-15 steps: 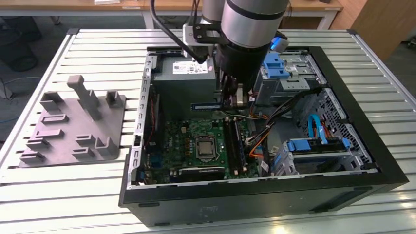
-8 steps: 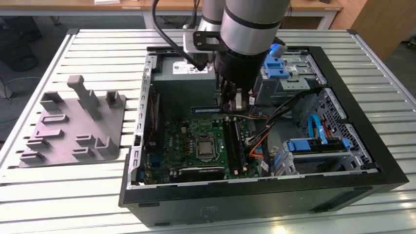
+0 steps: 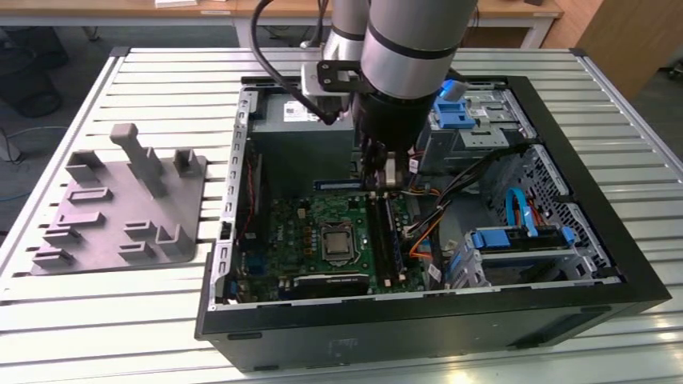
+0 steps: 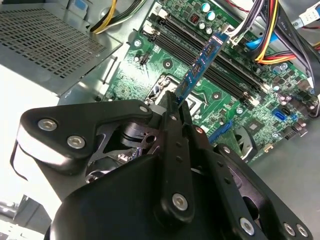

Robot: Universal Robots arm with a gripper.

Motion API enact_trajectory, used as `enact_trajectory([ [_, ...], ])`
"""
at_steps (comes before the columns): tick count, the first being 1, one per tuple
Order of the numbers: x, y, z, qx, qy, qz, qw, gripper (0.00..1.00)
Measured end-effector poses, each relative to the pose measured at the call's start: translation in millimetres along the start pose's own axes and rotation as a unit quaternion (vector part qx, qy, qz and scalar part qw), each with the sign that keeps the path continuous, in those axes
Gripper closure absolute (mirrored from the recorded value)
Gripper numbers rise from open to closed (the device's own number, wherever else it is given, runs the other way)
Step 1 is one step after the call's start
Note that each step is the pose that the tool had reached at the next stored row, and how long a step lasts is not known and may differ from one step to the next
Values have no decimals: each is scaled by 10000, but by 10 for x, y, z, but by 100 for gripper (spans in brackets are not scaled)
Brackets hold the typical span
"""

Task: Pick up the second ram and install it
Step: 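Pick up the second ram and move it above second insertion slot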

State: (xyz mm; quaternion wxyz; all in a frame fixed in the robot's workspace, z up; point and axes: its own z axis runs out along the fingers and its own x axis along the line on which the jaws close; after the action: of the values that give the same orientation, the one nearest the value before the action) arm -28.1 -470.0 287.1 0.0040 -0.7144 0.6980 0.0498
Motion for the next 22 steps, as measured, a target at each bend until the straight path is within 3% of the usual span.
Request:
enact_trajectory([
  [22,21,-13,204,0,0,0,10000,86],
])
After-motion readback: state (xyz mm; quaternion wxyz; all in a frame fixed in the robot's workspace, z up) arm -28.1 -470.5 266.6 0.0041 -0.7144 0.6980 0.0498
